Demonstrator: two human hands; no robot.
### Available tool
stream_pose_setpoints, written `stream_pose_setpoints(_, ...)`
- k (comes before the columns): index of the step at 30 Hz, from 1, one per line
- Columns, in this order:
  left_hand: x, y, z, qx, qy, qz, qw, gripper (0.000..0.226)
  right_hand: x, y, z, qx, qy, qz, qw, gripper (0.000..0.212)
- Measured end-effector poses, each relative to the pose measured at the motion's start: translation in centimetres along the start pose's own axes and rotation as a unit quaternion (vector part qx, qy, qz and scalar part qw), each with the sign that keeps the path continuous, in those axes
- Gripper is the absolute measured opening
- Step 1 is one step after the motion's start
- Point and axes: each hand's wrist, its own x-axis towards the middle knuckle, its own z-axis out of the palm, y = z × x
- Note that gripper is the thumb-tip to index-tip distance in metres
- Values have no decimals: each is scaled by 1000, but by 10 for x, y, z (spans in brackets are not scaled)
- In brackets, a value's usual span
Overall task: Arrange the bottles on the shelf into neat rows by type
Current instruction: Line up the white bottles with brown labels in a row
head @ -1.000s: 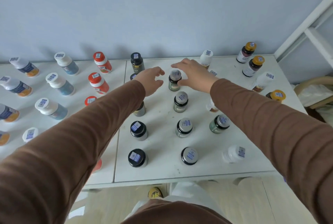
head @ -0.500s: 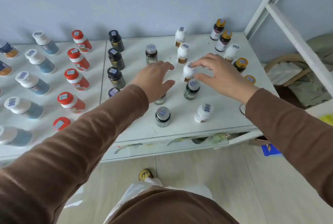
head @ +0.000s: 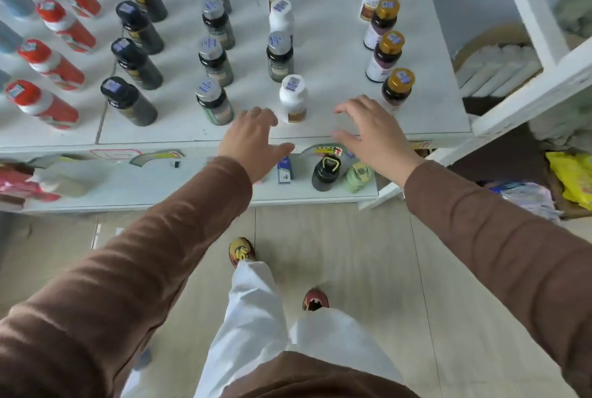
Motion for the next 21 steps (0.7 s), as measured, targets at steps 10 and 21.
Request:
stream_pose_setpoints(10, 4, 2, 64, 85, 142, -32, 986, 59, -12, 28, 49, -120, 43, -58, 990, 51)
stream_pose_setpoints(21, 7, -2, 72, 108, 186, -20, 976, 47, -9, 33, 53, -128, 58, -65, 988, 45)
